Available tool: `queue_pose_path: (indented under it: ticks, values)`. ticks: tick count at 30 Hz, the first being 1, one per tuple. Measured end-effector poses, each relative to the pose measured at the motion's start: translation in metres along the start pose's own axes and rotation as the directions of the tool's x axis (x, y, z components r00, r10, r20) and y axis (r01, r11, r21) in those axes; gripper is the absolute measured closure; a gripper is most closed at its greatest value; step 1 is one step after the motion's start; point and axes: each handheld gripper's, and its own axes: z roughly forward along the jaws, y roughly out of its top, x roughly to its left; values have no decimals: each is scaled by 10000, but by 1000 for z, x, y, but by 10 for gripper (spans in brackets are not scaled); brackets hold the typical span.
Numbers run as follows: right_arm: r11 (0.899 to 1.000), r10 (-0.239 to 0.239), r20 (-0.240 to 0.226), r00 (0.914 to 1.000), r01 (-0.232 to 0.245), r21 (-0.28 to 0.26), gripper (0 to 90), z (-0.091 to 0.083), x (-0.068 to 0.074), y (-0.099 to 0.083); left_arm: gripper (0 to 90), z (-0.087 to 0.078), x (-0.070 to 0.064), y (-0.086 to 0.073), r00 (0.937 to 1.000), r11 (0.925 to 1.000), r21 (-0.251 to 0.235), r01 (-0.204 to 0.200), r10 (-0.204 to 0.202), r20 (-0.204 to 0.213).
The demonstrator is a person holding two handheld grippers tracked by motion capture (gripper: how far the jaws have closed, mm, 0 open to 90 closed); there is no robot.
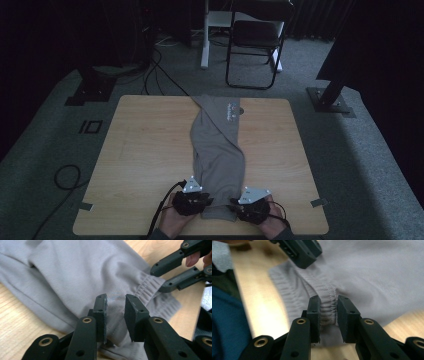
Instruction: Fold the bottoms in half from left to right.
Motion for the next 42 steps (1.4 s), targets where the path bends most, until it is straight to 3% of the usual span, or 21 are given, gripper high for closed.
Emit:
queue_pose_path:
  ticks: [5, 9, 12, 18, 21, 26, 32, 36, 42]
  values:
    - [9999, -1, -204, 9998, -2, -130, 730, -11, 10, -7, 704, 2, -5, 0, 9996, 9997, 133, -222, 220, 154]
    - [9998, 183, -227, 9996, -183, -20, 724, -12, 11, -13, 685, 9, -5, -3, 9995, 9983, 570, -135, 118, 296]
    - [9994, 334, -247, 9991, -332, 81, 722, -9, 9, -16, 649, 3, -9, -5, 9987, 9991, 383, -178, 159, 494]
    - [9990, 441, -320, 9985, -439, 68, 722, -7, 7, -17, 563, 1, -14, -13, 9967, 9960, 469, -756, 741, 338]
    - [9991, 418, -284, 9987, -417, 73, 721, -6, 7, -16, 587, 4, -11, -15, 9965, 9955, 481, -816, 805, 234]
    - [9985, 547, -348, 9979, -547, 12, 719, -6, 4, -16, 721, 0, -8, -15, 9977, 9967, 441, -674, 670, 110]
    - [9990, 385, -449, 9982, -395, -203, 719, -12, 8, -14, 728, -16, -18, -11, 9964, 9962, 205, -849, 847, 93]
    - [9965, 409, -912, 9950, -473, -687, 719, -21, 10, -13, 728, -33, -24, -11, 9962, 9968, -148, -789, 794, 348]
    - [9979, 179, -1259, 9919, -256, -595, 719, -22, 18, -15, 728, -34, -28, -22, 9970, 9977, 179, -660, 652, 424]
